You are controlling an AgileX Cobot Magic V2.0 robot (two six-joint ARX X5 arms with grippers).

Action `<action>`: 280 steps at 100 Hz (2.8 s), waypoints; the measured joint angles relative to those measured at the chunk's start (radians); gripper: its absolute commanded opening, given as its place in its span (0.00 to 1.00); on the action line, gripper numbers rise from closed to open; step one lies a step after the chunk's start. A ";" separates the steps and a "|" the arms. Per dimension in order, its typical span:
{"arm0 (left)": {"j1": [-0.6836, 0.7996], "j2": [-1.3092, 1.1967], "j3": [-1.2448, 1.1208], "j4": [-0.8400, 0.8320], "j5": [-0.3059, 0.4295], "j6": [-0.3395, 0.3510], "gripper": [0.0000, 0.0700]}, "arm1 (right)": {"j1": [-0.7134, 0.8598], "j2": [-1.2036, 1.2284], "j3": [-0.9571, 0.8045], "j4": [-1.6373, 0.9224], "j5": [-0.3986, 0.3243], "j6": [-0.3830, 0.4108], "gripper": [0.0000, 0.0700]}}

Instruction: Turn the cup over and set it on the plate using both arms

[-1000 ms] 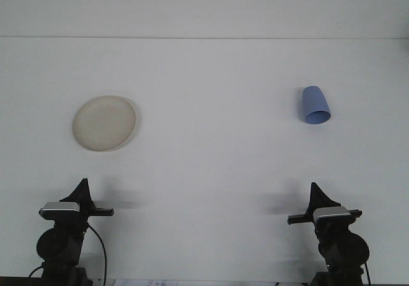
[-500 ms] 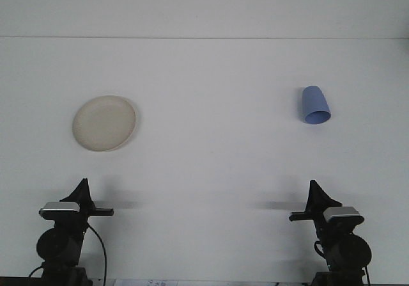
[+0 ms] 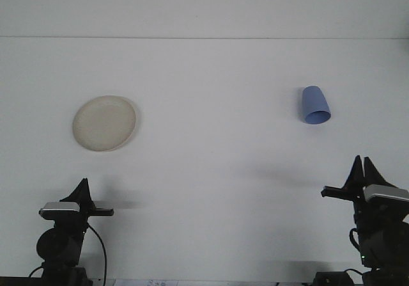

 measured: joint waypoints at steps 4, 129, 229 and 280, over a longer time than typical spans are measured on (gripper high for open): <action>0.000 0.000 0.000 0.000 0.000 0.000 0.02 | 0.000 0.020 0.008 0.001 0.000 -0.014 0.90; 0.000 0.000 0.000 0.000 0.000 0.000 0.02 | -0.317 0.974 -0.170 0.879 -0.322 -0.135 0.87; 0.000 0.000 0.000 0.000 0.000 0.000 0.02 | -0.319 1.499 0.222 0.976 -0.370 -0.139 0.85; 0.000 0.000 0.000 0.000 0.000 0.000 0.02 | -0.297 1.593 0.275 1.082 -0.419 -0.145 0.07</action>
